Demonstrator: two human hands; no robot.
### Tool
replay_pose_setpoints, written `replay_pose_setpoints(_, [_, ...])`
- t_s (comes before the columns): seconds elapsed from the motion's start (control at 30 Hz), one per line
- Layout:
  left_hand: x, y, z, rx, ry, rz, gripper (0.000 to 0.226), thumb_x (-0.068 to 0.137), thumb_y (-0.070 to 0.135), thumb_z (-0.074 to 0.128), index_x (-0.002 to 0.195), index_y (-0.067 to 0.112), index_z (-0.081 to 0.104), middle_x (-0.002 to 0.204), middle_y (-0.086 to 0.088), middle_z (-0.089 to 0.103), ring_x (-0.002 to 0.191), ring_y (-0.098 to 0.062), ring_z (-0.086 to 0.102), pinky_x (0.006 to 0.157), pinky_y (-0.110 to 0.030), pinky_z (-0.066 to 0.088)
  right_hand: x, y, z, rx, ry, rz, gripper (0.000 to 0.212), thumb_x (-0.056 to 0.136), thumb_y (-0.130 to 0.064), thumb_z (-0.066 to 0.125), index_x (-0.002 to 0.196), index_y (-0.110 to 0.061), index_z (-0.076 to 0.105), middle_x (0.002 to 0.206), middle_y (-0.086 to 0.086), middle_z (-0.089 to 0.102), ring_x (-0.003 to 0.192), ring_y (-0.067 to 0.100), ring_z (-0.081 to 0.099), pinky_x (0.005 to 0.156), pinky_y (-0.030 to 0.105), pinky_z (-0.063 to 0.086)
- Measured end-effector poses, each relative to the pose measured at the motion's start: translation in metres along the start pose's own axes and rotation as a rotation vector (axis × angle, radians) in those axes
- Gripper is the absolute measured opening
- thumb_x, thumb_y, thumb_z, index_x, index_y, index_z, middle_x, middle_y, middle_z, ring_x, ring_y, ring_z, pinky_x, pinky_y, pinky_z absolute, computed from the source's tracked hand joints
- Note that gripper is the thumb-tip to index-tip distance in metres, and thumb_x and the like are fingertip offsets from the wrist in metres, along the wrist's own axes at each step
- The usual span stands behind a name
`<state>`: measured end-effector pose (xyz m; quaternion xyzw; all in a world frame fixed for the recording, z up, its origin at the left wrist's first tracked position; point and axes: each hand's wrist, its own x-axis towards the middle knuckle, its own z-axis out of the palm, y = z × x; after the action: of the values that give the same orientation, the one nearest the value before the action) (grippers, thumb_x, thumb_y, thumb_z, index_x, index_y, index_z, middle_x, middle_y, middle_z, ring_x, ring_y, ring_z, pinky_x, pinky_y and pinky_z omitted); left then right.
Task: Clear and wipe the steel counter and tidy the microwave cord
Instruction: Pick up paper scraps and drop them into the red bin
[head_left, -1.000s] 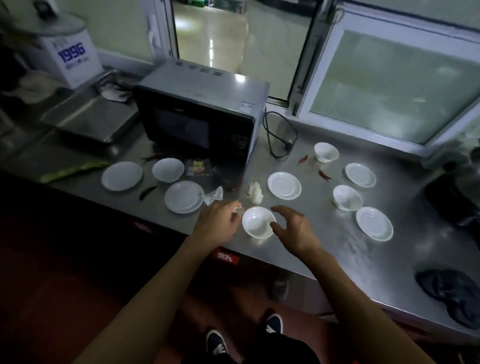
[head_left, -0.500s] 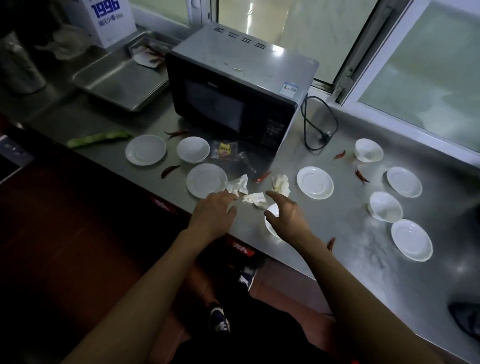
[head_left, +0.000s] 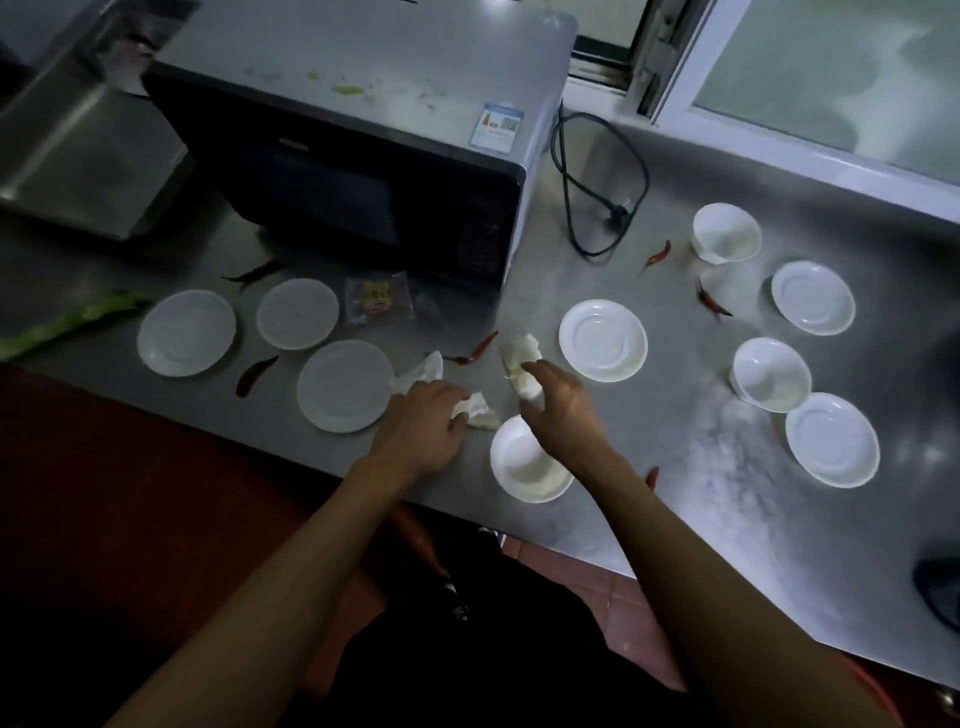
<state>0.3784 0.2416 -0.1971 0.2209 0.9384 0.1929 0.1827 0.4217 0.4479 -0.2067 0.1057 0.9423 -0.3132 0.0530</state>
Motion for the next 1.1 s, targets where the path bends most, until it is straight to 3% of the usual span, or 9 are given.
replay_pose_setpoints(0.2, [0.017, -0.013, 0.012, 0.012, 0.010, 0.038, 0.040, 0.086, 0.036, 0.045, 0.118, 0.020, 0.064, 0.118, 0.000, 0.065, 0.106, -0.028, 0.057, 0.082, -0.043, 0.046, 0.032, 0.006, 0.008, -0.172, -0.099, 0.026, 0.061, 0.088, -0.015, 0.067, 0.144, -0.022, 0.045, 0.158, 0.008, 0.035, 0.133, 0.036, 0.044, 0.106, 0.048, 0.041])
replay_pose_setpoints(0.33, [0.028, -0.021, 0.016, 0.057, 0.021, 0.103, 0.034, 0.083, 0.029, 0.054, 0.115, 0.021, 0.065, 0.114, 0.001, 0.067, 0.102, -0.027, 0.059, 0.079, -0.041, 0.046, 0.050, 0.005, 0.017, -0.302, -0.147, 0.004, 0.064, 0.089, -0.012, 0.066, 0.147, -0.025, 0.041, 0.162, 0.007, 0.026, 0.138, 0.035, 0.036, 0.108, 0.047, 0.036])
replay_pose_setpoints(0.53, [0.043, -0.031, 0.030, 0.101, 0.013, 0.255, 0.043, 0.083, 0.034, 0.065, 0.124, 0.020, 0.062, 0.114, 0.000, 0.067, 0.104, -0.026, 0.063, 0.082, -0.045, 0.047, 0.063, -0.002, 0.029, -0.327, -0.124, 0.014, 0.047, 0.094, -0.009, 0.057, 0.139, -0.020, 0.052, 0.145, 0.009, 0.047, 0.127, 0.033, 0.043, 0.102, 0.044, 0.041])
replay_pose_setpoints(0.67, [0.046, -0.030, 0.032, 0.198, 0.037, 0.315, 0.043, 0.079, 0.030, 0.074, 0.120, 0.025, 0.064, 0.113, 0.002, 0.065, 0.102, -0.024, 0.062, 0.086, -0.046, 0.039, 0.066, -0.002, 0.032, -0.245, -0.092, 0.094, 0.023, 0.100, -0.018, 0.054, 0.116, -0.014, 0.070, 0.120, 0.014, 0.058, 0.113, 0.034, 0.054, 0.089, 0.041, 0.051])
replay_pose_setpoints(0.77, [0.047, -0.031, 0.038, 0.298, 0.068, 0.400, 0.038, 0.078, 0.025, 0.066, 0.116, 0.026, 0.065, 0.109, 0.001, 0.065, 0.095, -0.025, 0.062, 0.083, -0.046, 0.037, 0.064, -0.001, 0.032, -0.154, -0.027, 0.155, 0.023, 0.099, -0.018, 0.053, 0.107, -0.012, 0.074, 0.110, 0.015, 0.062, 0.102, 0.036, 0.059, 0.083, 0.040, 0.052])
replay_pose_setpoints(0.93, [0.050, -0.032, 0.044, 0.360, 0.084, 0.472, 0.022, 0.082, 0.014, 0.058, 0.097, 0.021, 0.072, 0.092, -0.002, 0.067, 0.082, -0.027, 0.061, 0.081, -0.045, 0.032, 0.051, 0.000, 0.033, -0.059, 0.095, 0.164, 0.026, 0.090, -0.005, 0.056, 0.108, -0.010, 0.074, 0.107, 0.015, 0.065, 0.096, 0.036, 0.062, 0.081, 0.045, 0.054])
replay_pose_setpoints(1.1, [0.054, -0.032, 0.042, 0.338, 0.057, 0.481, 0.018, 0.084, 0.012, 0.064, 0.095, 0.023, 0.073, 0.089, 0.001, 0.067, 0.085, -0.024, 0.060, 0.091, -0.047, 0.032, 0.031, -0.004, 0.033, -0.008, 0.261, 0.099, 0.023, 0.085, -0.002, 0.057, 0.101, -0.004, 0.073, 0.096, 0.016, 0.065, 0.084, 0.036, 0.062, 0.066, 0.045, 0.054])
